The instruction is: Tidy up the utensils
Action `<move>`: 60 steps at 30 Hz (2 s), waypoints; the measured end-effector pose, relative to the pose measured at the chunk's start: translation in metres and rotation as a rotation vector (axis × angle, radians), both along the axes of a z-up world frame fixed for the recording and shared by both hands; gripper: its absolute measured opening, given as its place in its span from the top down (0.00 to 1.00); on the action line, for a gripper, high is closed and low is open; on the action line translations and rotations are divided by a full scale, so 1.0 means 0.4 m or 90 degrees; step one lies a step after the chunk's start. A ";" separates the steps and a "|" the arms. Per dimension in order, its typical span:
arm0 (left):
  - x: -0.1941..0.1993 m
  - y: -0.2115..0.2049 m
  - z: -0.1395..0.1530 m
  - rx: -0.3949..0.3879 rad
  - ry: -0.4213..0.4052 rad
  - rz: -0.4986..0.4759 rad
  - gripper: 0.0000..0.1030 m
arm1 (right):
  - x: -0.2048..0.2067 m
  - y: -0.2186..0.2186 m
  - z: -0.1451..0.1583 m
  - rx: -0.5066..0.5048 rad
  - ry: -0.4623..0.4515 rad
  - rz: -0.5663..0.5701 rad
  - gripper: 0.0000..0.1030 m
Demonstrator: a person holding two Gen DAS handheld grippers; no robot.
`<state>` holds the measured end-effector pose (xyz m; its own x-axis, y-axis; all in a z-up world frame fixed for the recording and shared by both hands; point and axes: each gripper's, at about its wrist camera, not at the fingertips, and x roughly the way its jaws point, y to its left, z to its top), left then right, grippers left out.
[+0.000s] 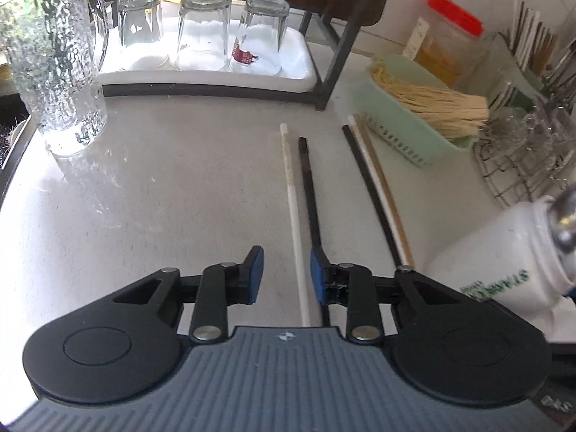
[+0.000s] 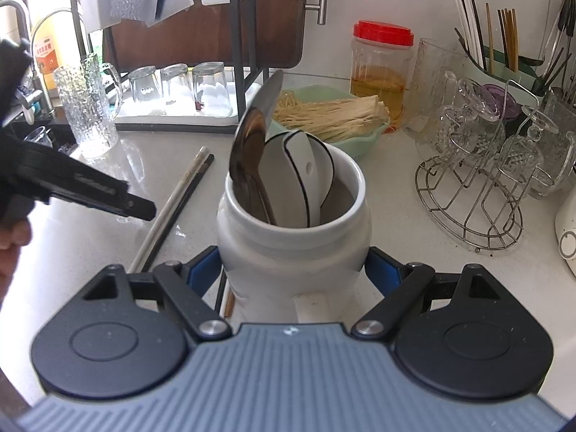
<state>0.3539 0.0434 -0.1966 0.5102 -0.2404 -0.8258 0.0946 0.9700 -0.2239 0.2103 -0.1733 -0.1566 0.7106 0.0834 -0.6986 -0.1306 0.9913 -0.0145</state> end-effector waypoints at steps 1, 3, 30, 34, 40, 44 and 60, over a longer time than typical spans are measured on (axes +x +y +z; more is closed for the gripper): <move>0.009 -0.003 -0.006 0.005 0.001 0.000 0.73 | -0.001 0.000 0.000 0.000 0.000 -0.001 0.14; 0.021 -0.006 -0.014 0.012 0.003 -0.003 0.74 | -0.003 0.001 0.000 0.001 0.000 -0.006 0.14; -0.017 -0.022 -0.006 0.081 0.002 -0.064 0.94 | -0.003 0.007 0.000 -0.005 0.002 -0.015 0.14; -0.038 0.004 0.002 0.076 0.005 -0.069 0.94 | -0.001 0.007 0.003 -0.007 0.007 -0.014 0.14; -0.093 0.009 0.000 0.077 0.022 -0.094 0.94 | -0.009 0.007 0.006 -0.001 0.011 -0.013 0.15; -0.126 0.016 -0.010 0.074 0.038 -0.100 0.94 | -0.021 0.011 0.009 0.002 0.017 0.001 0.15; -0.088 0.033 -0.021 0.070 0.042 -0.093 0.92 | -0.053 0.026 0.020 -0.004 0.040 0.025 0.17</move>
